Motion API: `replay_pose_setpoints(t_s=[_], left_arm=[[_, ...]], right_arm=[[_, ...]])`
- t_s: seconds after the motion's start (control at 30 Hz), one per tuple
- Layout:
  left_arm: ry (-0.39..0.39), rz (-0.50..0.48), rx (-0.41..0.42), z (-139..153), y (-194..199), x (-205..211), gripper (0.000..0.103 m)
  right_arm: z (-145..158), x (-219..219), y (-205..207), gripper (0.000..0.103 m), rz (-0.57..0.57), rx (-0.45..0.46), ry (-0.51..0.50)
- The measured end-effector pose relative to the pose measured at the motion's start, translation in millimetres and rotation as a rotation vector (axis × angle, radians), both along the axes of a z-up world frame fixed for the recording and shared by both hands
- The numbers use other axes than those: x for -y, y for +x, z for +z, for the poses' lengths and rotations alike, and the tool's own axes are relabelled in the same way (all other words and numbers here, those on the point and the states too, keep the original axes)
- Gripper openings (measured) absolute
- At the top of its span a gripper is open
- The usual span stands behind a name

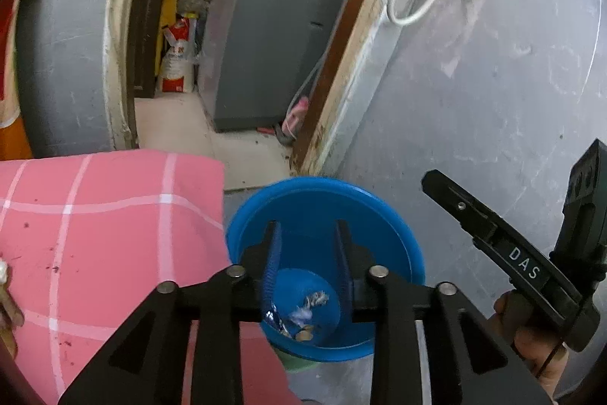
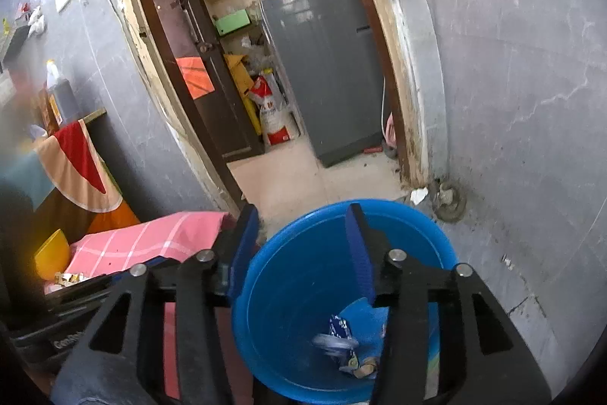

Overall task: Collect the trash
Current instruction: 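Carry both wrappers to the blue bucket and open both grippers over it, then move both tools back from the bucket to the remaining wrapper pile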

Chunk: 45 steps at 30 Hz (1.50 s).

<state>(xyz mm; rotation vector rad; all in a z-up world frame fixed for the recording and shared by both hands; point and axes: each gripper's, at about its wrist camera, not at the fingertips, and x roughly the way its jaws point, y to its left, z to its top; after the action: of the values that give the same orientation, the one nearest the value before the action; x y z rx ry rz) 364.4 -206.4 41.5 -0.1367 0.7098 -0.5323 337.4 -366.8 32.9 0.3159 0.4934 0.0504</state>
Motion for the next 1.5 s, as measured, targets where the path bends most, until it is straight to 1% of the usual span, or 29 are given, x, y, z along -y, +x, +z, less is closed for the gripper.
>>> replay_pose_setpoints(t_s=[0.1, 0.17, 0.2, 0.23, 0.27, 0.33, 0.37, 0.4, 0.43, 0.5, 0.53, 0.6, 0.7, 0.83, 1.07, 1.3, 1.5], left_arm=[[-0.009, 0.045, 0.052, 8.7, -5.9, -11.8, 0.032], [-0.013, 0.079, 0.098, 15.8, -12.1, -21.6, 0.041], [-0.014, 0.096, 0.117, 19.5, -15.2, -26.0, 0.048], [-0.016, 0.116, 0.141, 23.1, -18.8, -31.5, 0.053], [-0.02, 0.134, 0.163, 27.2, -22.0, -37.9, 0.055], [-0.019, 0.164, 0.192, 32.4, -27.0, -47.2, 0.063], [-0.016, 0.188, 0.208, 34.9, -30.7, -53.3, 0.066], [-0.015, 0.211, 0.224, 36.9, -34.6, -59.7, 0.078], [-0.018, 0.227, 0.234, 37.1, -37.9, -64.7, 0.087], [-0.026, 0.273, 0.262, 39.1, -45.3, -79.6, 0.094], [-0.029, 0.296, 0.276, 40.1, -49.7, -88.4, 0.097], [-0.026, 0.333, 0.298, 41.4, -58.1, -101.1, 0.099], [-0.018, 0.373, 0.324, 41.7, -69.9, -119.9, 0.1], [0.011, 0.424, 0.359, 42.3, -85.6, -145.3, 0.1], [0.041, 0.515, 0.399, 44.5, -113.7, -187.6, 0.1], [0.094, 0.567, 0.436, 44.2, -141.8, -225.2, 0.1], [0.148, 0.591, 0.439, 35.6, -158.0, -252.8, 0.1]], right_arm=[[7.0, -2.6, -5.4, 0.068, -0.002, 0.038, -0.022], [12.5, -7.0, -9.7, 0.072, -0.004, 0.071, -0.044], [15.1, -9.7, -11.8, 0.076, -0.003, 0.087, -0.053], [17.6, -11.9, -13.4, 0.08, -0.002, 0.1, -0.06], [20.5, -15.1, -15.8, 0.082, -0.001, 0.118, -0.07], [25.5, -22.4, -20.2, 0.09, -0.001, 0.15, -0.086], [28.3, -26.2, -23.1, 0.092, 0.001, 0.17, -0.091], [30.3, -29.2, -25.3, 0.096, 0.004, 0.185, -0.094], [32.8, -33.1, -27.9, 0.099, 0.006, 0.204, -0.098], [37.7, -40.3, -33.1, 0.103, 0.007, 0.238, -0.108], [40.1, -44.6, -36.4, 0.103, 0.009, 0.259, -0.114], [44.7, -52.9, -42.5, 0.103, 0.015, 0.297, -0.121], [50.2, -64.5, -50.9, 0.103, 0.033, 0.343, -0.13], [55.9, -84.1, -61.1, 0.103, 0.06, 0.385, -0.143], [59.9, -129.3, -76.8, 0.103, 0.14, 0.45, -0.159], [57.2, -173.6, -84.7, 0.103, 0.217, 0.474, -0.183], [50.9, -206.9, -84.9, 0.103, 0.292, 0.449, -0.211]])
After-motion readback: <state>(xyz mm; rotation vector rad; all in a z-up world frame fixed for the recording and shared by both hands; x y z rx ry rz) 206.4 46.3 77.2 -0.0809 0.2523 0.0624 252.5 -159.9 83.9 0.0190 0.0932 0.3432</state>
